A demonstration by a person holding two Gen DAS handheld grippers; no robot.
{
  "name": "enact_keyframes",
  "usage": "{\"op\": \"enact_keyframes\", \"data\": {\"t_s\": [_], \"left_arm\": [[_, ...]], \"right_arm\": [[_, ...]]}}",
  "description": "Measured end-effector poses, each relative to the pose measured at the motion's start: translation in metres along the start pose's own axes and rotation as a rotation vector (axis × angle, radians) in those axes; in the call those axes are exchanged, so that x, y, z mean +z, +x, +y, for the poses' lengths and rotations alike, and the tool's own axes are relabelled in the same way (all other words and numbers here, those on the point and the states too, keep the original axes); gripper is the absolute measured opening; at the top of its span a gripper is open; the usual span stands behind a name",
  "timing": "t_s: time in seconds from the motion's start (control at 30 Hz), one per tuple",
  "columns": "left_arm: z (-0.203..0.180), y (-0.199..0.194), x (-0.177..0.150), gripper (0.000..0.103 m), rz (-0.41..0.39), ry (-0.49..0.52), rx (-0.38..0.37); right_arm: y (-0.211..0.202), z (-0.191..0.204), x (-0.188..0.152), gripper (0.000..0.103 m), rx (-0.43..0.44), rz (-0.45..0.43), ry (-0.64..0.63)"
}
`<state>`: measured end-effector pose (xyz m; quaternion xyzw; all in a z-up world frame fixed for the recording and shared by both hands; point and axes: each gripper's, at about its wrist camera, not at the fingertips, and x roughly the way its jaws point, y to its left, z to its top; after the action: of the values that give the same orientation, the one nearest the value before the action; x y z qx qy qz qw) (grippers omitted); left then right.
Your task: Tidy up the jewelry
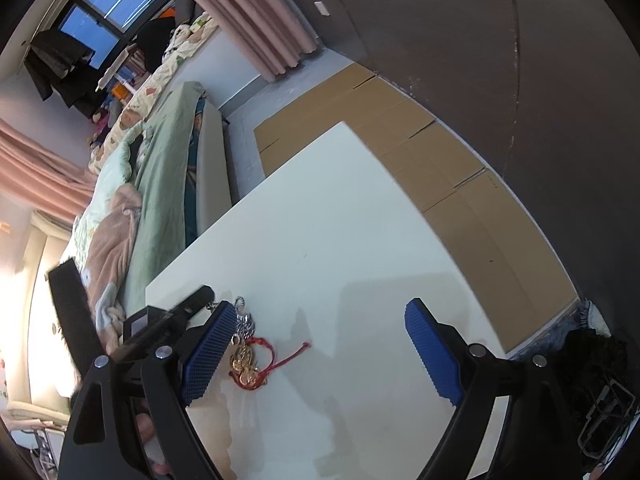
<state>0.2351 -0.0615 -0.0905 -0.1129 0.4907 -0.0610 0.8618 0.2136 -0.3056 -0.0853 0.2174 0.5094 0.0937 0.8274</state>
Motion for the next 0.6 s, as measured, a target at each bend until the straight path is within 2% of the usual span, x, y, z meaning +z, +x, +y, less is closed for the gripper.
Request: {"op": "enact_keyframes", "data": {"t_s": [0.3,0.6], "left_arm": [[0.0,-0.042,0.001,0.003,-0.075,-0.008,-0.046],[-0.013,-0.111,0.007,0.003,-0.213,0.036,-0.056]], "right_arm": [[0.005,0.016,-0.014,0.084,0.012,0.02,-0.041],[0.016,0.029,-0.025,0.083,0.032,0.063,-0.093]]}}
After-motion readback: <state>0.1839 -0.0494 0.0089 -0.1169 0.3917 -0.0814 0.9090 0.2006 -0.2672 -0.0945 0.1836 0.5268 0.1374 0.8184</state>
